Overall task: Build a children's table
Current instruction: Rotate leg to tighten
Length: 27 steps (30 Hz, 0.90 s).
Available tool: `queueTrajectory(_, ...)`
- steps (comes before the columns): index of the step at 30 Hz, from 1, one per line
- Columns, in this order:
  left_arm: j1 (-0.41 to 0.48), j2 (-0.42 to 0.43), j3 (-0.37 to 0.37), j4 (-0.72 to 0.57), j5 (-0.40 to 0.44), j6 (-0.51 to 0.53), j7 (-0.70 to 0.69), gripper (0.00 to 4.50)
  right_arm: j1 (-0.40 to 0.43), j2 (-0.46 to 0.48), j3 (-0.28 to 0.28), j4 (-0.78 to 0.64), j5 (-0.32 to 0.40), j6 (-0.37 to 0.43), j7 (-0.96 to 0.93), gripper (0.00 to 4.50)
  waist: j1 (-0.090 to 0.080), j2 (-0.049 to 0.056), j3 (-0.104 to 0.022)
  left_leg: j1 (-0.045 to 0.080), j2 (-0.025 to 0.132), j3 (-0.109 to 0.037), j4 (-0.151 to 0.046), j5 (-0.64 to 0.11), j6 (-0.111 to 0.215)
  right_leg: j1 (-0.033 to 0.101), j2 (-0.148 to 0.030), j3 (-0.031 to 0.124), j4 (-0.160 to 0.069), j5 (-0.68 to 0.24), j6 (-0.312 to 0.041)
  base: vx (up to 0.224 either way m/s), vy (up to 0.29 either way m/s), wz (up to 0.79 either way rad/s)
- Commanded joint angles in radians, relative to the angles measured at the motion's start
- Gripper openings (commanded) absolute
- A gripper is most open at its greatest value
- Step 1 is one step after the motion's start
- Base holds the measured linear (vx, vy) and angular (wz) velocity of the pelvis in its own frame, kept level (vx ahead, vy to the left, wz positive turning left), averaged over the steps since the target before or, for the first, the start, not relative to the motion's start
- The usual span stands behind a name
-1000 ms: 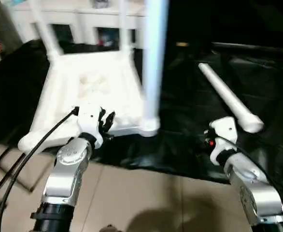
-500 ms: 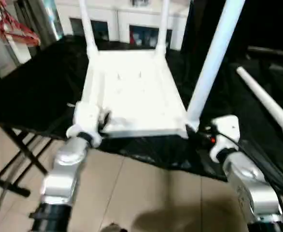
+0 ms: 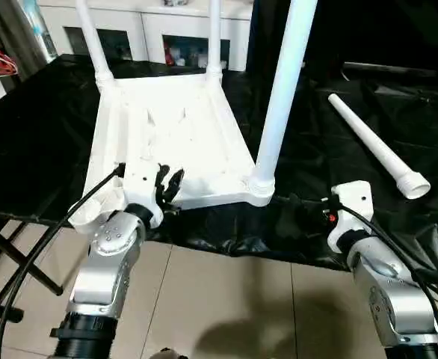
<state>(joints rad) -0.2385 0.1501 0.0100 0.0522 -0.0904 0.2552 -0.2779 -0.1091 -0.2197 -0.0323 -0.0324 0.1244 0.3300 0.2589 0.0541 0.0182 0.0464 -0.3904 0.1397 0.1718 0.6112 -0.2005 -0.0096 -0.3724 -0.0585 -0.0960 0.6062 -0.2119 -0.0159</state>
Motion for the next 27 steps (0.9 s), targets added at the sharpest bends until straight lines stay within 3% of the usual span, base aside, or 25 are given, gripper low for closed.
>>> queueTrajectory(1,0.003,0.006,0.004,-0.006,-0.001,-0.008,-0.003,1.62,-0.003,-0.003,-0.004,-0.022,0.004,0.017,-0.003,4.41,-0.003,0.0,-0.039,0.055,0.097,-0.044,-0.103,-0.488,0.004,0.046,-0.103,0.063,-0.108,-0.443,-0.137,0.0,0.0,0.0)
queueTrajectory(3,0.003,0.005,0.004,-0.006,-0.002,-0.006,-0.003,1.62,-0.003,-0.003,-0.004,-0.022,0.004,0.018,-0.003,4.41,-0.006,-0.001,-0.025,0.091,0.088,-0.039,-0.107,-0.568,0.0,0.053,-0.098,0.052,-0.141,-0.607,-0.104,0.033,-0.001,-0.01)
queueTrajectory(4,0.006,0.005,-0.002,-0.008,-0.002,-0.007,-0.005,1.62,-0.004,-0.004,0.001,-0.021,0.006,0.029,0.005,4.41,-0.007,-0.001,-0.025,0.097,0.09,-0.04,-0.109,-0.569,-0.002,0.057,-0.099,0.051,-0.145,-0.609,-0.102,0.054,0.0,-0.02)
queueTrajectory(5,0.006,0.005,-0.003,-0.008,-0.002,-0.007,-0.005,1.62,-0.004,-0.003,0.001,-0.02,0.006,0.029,0.006,4.41,-0.01,0.016,-0.027,0.231,0.129,-0.024,-0.106,-0.657,-0.092,-0.026,-0.049,0.056,-0.128,-0.529,-0.103,0.054,0.0,-0.02)
queueTrajectory(6,0.008,0.005,-0.006,-0.007,-0.003,-0.01,-0.006,1.62,-0.005,-0.003,0.003,-0.019,0.006,0.029,0.009,4.41,-0.027,0.002,-0.013,0.216,0.156,-0.04,-0.137,-0.691,-0.103,-0.025,-0.035,0.043,-0.085,-0.435,-0.096,0.065,0.005,-0.34)
queueTrajectory(7,0.009,0.006,-0.009,-0.007,-0.003,-0.011,-0.008,1.62,-0.005,-0.003,0.004,-0.019,0.005,0.029,0.01,4.41,-0.019,0.008,-0.022,0.222,0.193,-0.033,-0.166,-0.727,-0.132,-0.022,-0.049,0.032,-0.032,-0.311,-0.093,0.096,-0.001,-0.67)
queueTrajectory(8,0.01,0.007,-0.011,-0.007,-0.002,-0.012,-0.01,1.62,-0.006,-0.005,0.005,-0.018,0.004,0.028,0.009,4.41,-0.021,-0.002,-0.019,0.219,0.188,-0.013,-0.177,-0.71,-0.134,-0.024,-0.057,0.034,-0.012,-0.254,-0.1,0.096,-0.001,-0.67)
queueTrajectory(9,0.01,0.007,-0.013,-0.007,-0.002,-0.013,-0.014,1.62,-0.008,-0.006,0.005,-0.017,0.002,0.027,0.008,4.41,-0.022,-0.034,-0.022,0.141,0.133,-0.038,-0.162,-0.659,-0.063,0.032,-0.082,0.049,-0.042,-0.211,-0.097,0.095,-0.041,-0.62)
queueTrajectory(10,0.01,0.007,-0.013,-0.007,-0.002,-0.013,-0.015,1.62,-0.008,-0.007,0.005,-0.017,0.001,0.027,0.007,4.41,0.004,-0.052,-0.048,0.038,0.017,0.012,-0.046,-0.411,0.024,0.148,-0.139,0.134,-0.106,-0.328,-0.086,0.108,-0.074,-0.29)
queueTrajectory(11,0.01,0.007,-0.013,-0.007,-0.002,-0.013,-0.015,1.62,-0.008,-0.007,0.005,-0.017,0.001,0.027,0.007,4.41,0.029,-0.055,-0.064,-0.02,0.019,-0.032,0.065,-0.158,0.094,0.194,-0.228,0.201,-0.132,-0.394,-0.139,0.108,-0.074,-0.29)
queueTrajectory(12,0.01,0.008,-0.013,-0.006,-0.002,-0.013,-0.016,1.62,-0.009,-0.007,0.005,-0.017,0.001,0.027,0.008,4.41,0.036,-0.04,-0.066,-0.05,0.02,-0.048,0.081,-0.087,0.106,0.205,-0.227,0.197,-0.124,-0.348,-0.166,0.136,-0.04,-0.06)
queueTrajectory(13,0.01,0.008,-0.013,-0.006,-0.002,-0.013,-0.018,1.62,-0.009,-0.007,0.005,-0.016,0.0,0.026,0.007,4.41,0.025,-0.044,-0.064,-0.087,0.017,-0.064,0.087,-0.012,0.102,0.203,-0.179,0.161,-0.101,-0.172,-0.208,0.138,-0.016,-0.07)
queueTrajectory(14,0.009,0.008,-0.013,-0.005,-0.002,-0.013,-0.019,1.62,-0.009,-0.006,0.006,-0.016,-0.001,0.026,0.007,4.41,0.021,-0.03,-0.065,-0.075,0.015,-0.061,0.038,0.09,0.101,0.179,-0.113,0.098,-0.094,-0.083,-0.232,0.138,-0.016,-0.07)
queueTrajectory(15,0.009,0.008,-0.013,-0.005,-0.002,-0.014,-0.02,1.62,-0.009,-0.006,0.006,-0.016,-0.002,0.026,0.007,4.41,0.019,-0.013,-0.066,-0.067,0.017,-0.057,0.001,0.149,0.117,0.171,-0.078,0.068,-0.088,-0.064,-0.222,0.143,-0.01,-0.03)
queueTrajectory(16,0.012,0.008,-0.015,-0.008,-0.006,-0.012,-0.024,1.62,-0.009,-0.006,0.006,-0.017,-0.003,0.027,0.007,4.41,0.009,0.032,-0.06,-0.011,0.049,-0.063,-0.054,0.196,0.143,0.138,-0.034,0.021,-0.087,-0.091,-0.156,0.179,0.05,-0.03)
queueTrajectory(17,0.013,0.009,-0.015,-0.009,-0.007,-0.011,-0.024,1.62,-0.008,-0.006,0.006,-0.017,-0.004,0.027,0.008,4.41,-0.033,0.06,-0.064,0.099,0.163,-0.163,-0.085,0.051,0.274,0.041,0.007,-0.003,0.036,-0.161,-0.097,0.179,0.05,-0.03)
queueTrajectory(18,0.017,0.01,-0.018,-0.016,-0.014,-0.006,-0.034,1.62,-0.008,-0.006,0.007,-0.018,-0.005,0.027,0.008,4.41,-0.053,0.052,-0.073,0.144,0.201,-0.207,-0.091,0.039,0.37,-0.004,-0.002,0.01,0.085,-0.191,-0.075,0.2,0.051,-0.05)
queueTrajectory(19,0.02,0.015,-0.023,-0.022,-0.018,-0.001,-0.045,1.62,-0.006,-0.008,0.008,-0.021,-0.004,0.027,0.012,4.41,-0.051,0.036,-0.087,0.162,0.212,-0.223,-0.05,0.263,0.497,-0.055,-0.029,0.043,0.117,-0.13,-0.021,0.159,0.017,0.0)
queueTrajectory(20,0.023,0.02,-0.03,-0.024,-0.018,0.0,-0.057,1.62,-0.004,-0.011,0.01,-0.024,-0.002,0.026,0.017,4.41,-0.045,0.026,-0.082,0.14,0.194,-0.203,-0.037,0.514,0.54,-0.076,-0.045,0.067,0.118,-0.032,0.054,0.159,0.017,0.0)
queueTrajectory(21,0.025,0.034,-0.043,-0.024,-0.01,-0.002,-0.077,1.62,-0.002,-0.023,0.016,-0.029,0.003,0.025,0.035,4.41,-0.032,0.0,-0.092,0.125,0.153,-0.176,0.004,0.751,0.498,-0.084,-0.077,0.116,0.063,0.14,0.082,0.061,0.018,-0.01)
queueTrajectory(22,0.025,0.034,-0.043,-0.024,-0.01,-0.002,-0.077,1.62,-0.002,-0.023,0.016,-0.029,0.003,0.025,0.035,4.41,-0.027,-0.024,-0.091,0.083,0.095,-0.144,0.029,0.722,0.429,-0.058,-0.094,0.14,0.012,0.266,0.073,-0.055,0.019,-0.04)
queueTrajectory(23,0.026,0.039,-0.047,-0.023,-0.008,-0.005,-0.082,1.62,-0.001,-0.027,0.017,-0.03,0.006,0.026,0.043,4.41,-0.004,-0.065,-0.1,-0.029,-0.032,-0.074,0.049,0.477,0.272,0.043,-0.086,0.155,0.023,0.624,0.071,-0.055,0.019,-0.04)
queueTrajectory(24,0.027,0.039,-0.045,-0.022,-0.017,-0.002,-0.091,1.62,0.0,-0.031,0.017,-0.032,0.011,0.026,0.054,4.41,0.009,-0.054,-0.078,-0.039,-0.024,-0.068,0.021,0.334,0.203,0.028,-0.105,0.148,0.002,0.723,0.068,-0.056,-0.009,0.09)
queueTrajectory(25,0.027,0.041,-0.042,-0.02,-0.027,0.002,-0.099,1.82,0.002,-0.04,0.019,-0.038,0.016,0.027,0.072,4.48,0.008,-0.033,-0.083,-0.009,0.002,-0.065,-0.013,0.109,0.053,0.039,-0.084,0.112,0.005,0.701,0.032,-0.023,-0.058,0.09)
queueTrajectory(27,0.027,0.044,-0.037,-0.018,-0.034,0.007,-0.105,1.92,0.004,-0.051,0.022,-0.044,0.023,0.026,0.092,4.5,-0.001,-0.022,-0.076,0.004,0.019,-0.068,-0.037,-0.013,0.019,0.04,-0.072,0.1,-0.012,0.483,0.002,-0.041,-0.054,0.05)
